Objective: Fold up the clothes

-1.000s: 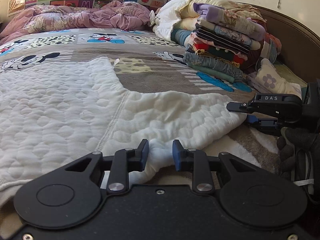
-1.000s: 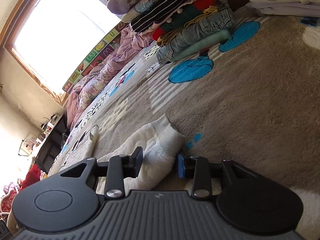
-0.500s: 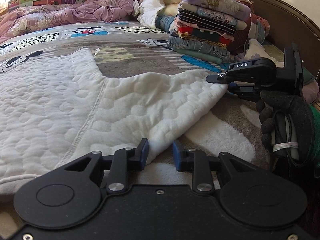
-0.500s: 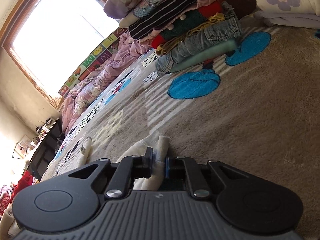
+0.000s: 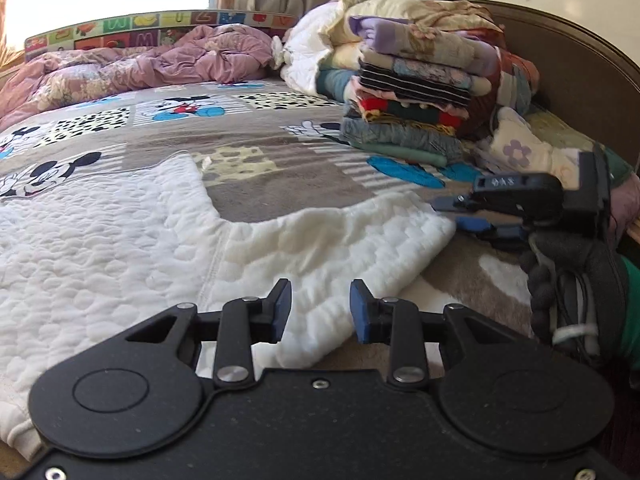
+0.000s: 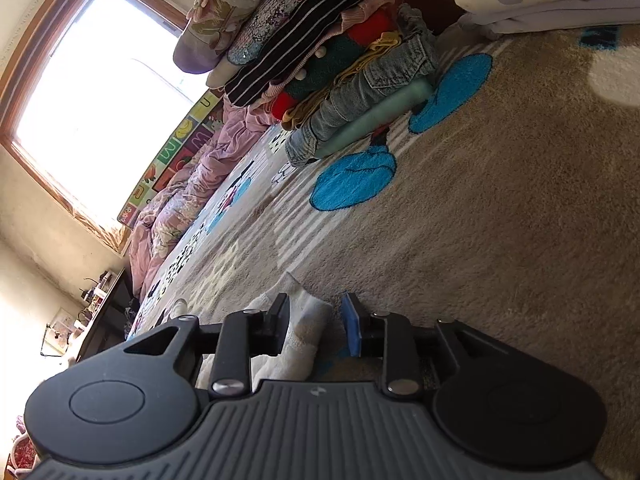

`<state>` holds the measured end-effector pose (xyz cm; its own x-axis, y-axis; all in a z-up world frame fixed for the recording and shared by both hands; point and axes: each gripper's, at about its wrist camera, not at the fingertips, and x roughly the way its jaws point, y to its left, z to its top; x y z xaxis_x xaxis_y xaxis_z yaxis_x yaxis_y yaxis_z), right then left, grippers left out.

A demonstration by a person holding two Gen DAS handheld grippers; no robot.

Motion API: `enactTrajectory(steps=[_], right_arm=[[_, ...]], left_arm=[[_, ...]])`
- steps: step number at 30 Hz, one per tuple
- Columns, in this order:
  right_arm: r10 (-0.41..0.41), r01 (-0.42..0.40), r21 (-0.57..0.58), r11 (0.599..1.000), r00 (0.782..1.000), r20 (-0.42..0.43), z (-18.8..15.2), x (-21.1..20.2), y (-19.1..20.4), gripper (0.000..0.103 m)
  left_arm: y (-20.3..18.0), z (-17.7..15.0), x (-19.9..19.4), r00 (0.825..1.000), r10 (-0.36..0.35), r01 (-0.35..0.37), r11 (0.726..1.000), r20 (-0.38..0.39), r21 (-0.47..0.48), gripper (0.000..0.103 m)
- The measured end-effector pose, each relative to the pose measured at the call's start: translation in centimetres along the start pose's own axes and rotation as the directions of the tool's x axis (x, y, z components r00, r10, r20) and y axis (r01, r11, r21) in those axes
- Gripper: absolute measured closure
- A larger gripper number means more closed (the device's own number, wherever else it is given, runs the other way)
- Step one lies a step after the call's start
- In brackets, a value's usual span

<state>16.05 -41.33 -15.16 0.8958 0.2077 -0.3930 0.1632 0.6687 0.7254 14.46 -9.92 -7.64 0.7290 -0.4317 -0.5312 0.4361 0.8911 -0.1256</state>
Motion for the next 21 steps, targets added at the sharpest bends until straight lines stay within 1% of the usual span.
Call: enactTrajectory(steps=[2, 4, 7, 12, 18, 21], right_arm=[[0.004, -0.004, -0.012, 1.000, 1.000, -0.004, 0.0, -0.1, 0.1, 0.068], [0.010, -0.010, -0.009, 1.000, 1.000, -0.006, 0.0, -0.1, 0.0, 0.067], [0.020, -0.020, 0.002, 1.000, 1.000, -0.009, 0.1, -0.2, -0.2, 0.066], [0.044, -0.044, 0.025, 0.999, 0.999, -0.025, 0.3, -0.2, -0.6, 0.066], [0.079, -0.077, 0.042, 0.996, 0.996, -0.048, 0.6, -0.3, -1.2, 0.066], [0.087, -0.084, 0.042, 0.996, 0.995, -0.054, 0.6, -0.2, -1.3, 0.066]], left_arm=[[0.4, 1.2, 1.4, 1.000, 0.024, -0.024, 0.999, 0.001, -0.043, 0.073], [0.6, 2.0, 3.1, 0.999, 0.031, -0.032, 0.996, -0.010, -0.088, 0.073], [0.6, 2.9, 5.5, 0.997, 0.062, -0.066, 0.992, -0.036, -0.112, 0.073], [0.4, 3.0, 9.1, 0.985, 0.080, -0.103, 0.984, -0.152, -0.146, 0.074], [-0.6, 2.6, 9.9, 0.977, 0.133, -0.152, 0.983, -0.168, -0.107, 0.074], [-1.2, 2.5, 10.1, 0.974, 0.156, -0.169, 0.983, -0.165, -0.070, 0.074]])
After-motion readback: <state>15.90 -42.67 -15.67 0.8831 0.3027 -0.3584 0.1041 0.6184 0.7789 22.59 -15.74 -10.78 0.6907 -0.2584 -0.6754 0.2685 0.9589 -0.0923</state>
